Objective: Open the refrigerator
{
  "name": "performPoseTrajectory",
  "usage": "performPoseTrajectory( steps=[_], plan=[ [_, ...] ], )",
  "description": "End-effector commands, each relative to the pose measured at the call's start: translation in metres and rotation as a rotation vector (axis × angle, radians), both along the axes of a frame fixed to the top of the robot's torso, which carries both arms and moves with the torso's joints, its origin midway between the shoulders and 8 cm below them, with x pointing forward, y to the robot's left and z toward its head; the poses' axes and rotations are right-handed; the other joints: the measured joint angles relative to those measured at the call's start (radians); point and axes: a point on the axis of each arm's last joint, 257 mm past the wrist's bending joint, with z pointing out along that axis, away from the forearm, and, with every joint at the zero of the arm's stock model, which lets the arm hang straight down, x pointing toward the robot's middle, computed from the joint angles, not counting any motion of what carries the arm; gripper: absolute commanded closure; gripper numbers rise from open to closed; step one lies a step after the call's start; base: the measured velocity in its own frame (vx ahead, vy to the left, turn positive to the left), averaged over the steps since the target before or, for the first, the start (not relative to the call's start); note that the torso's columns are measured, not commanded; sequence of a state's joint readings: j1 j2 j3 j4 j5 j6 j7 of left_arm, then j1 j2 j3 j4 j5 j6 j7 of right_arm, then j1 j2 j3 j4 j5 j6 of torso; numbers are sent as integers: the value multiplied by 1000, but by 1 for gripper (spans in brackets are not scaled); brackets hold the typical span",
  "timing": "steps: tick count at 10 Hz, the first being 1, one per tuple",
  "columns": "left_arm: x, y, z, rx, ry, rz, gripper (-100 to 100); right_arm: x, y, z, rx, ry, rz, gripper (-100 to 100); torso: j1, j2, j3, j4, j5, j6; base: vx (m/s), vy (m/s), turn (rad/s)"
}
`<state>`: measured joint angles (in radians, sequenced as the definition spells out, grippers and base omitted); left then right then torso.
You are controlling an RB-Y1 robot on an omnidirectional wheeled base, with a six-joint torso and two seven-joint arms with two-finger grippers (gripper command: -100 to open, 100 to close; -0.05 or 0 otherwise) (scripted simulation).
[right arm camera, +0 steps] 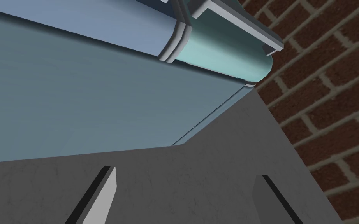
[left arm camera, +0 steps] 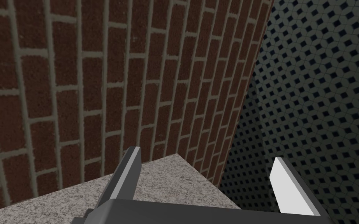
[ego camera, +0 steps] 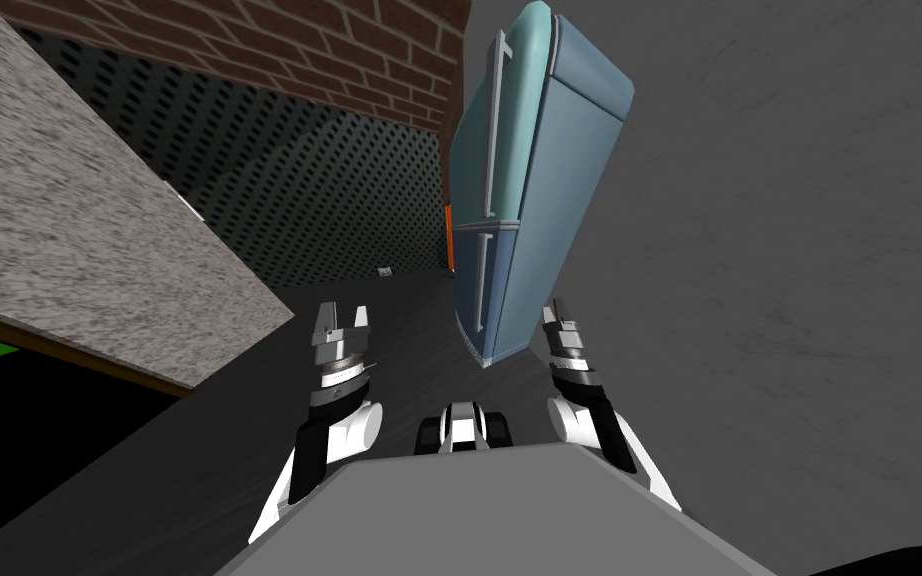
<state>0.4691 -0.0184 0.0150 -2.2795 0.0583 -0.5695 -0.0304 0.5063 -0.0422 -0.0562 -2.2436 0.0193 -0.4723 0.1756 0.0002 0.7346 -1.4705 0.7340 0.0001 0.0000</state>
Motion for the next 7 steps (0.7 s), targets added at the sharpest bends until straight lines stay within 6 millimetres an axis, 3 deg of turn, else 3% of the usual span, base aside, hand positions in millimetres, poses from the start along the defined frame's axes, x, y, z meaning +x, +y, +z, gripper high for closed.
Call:
performPoseTrajectory(
  steps=[1,7],
  plan=[
    [0,0,0,0,0,0,0,3,2,-2,-78,19,8,-100,0,2,-5,3,0,0,-2,9,10],
    [0,0,0,0,0,0,0,14,-3,-9,-324,65,-3,-100,0,3,-6,4,0,0,-3,13,40]
  ],
)
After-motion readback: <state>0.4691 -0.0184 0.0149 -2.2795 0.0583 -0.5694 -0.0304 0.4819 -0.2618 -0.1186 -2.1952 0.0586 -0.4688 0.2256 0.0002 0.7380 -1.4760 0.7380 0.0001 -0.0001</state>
